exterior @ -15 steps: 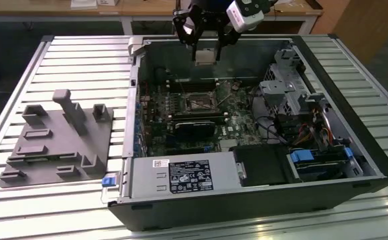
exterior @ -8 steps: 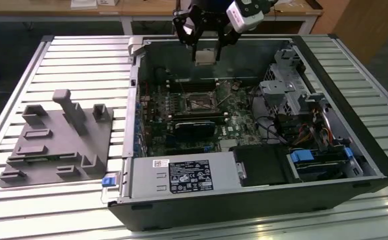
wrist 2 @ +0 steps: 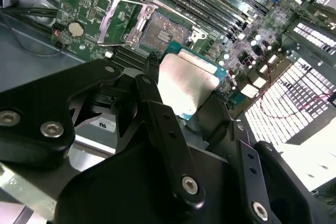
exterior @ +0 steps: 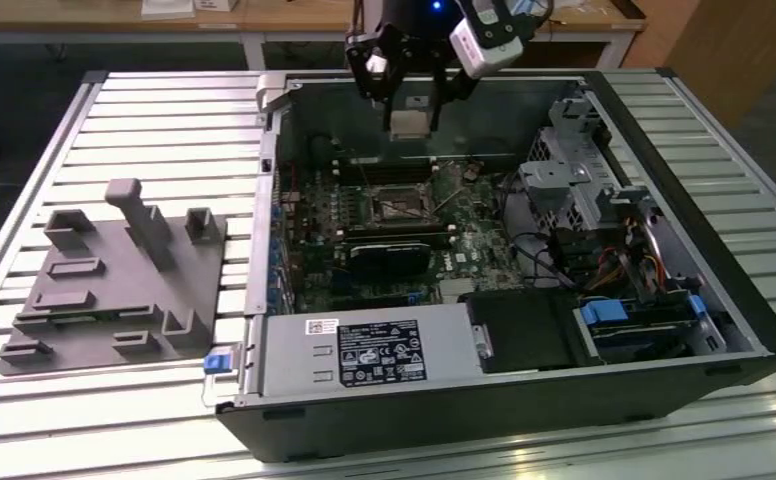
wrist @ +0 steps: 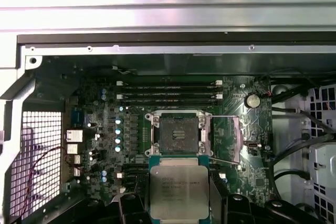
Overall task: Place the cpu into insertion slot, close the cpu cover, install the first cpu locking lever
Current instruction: 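Place the cpu into insertion slot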
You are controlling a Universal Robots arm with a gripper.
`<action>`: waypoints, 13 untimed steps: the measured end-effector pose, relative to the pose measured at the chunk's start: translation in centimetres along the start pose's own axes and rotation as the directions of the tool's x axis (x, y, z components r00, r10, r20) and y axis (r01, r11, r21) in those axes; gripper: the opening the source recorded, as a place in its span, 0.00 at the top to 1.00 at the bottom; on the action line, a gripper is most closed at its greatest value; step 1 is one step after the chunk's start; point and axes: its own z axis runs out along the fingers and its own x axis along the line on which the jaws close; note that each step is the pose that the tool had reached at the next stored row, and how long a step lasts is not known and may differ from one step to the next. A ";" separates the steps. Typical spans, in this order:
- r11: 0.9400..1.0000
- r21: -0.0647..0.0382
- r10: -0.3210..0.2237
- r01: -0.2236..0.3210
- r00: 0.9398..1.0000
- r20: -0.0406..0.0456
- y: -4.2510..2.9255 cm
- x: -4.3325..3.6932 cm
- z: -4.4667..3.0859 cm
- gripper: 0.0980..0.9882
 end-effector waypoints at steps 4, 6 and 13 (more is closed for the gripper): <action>1.000 0.005 0.000 0.000 1.000 0.000 0.26 -0.01 0.70 0.51; 1.000 0.010 0.000 0.000 1.000 0.000 0.39 -0.01 1.06 0.51; 1.000 0.019 0.000 0.000 1.000 0.001 0.66 -0.03 2.34 0.51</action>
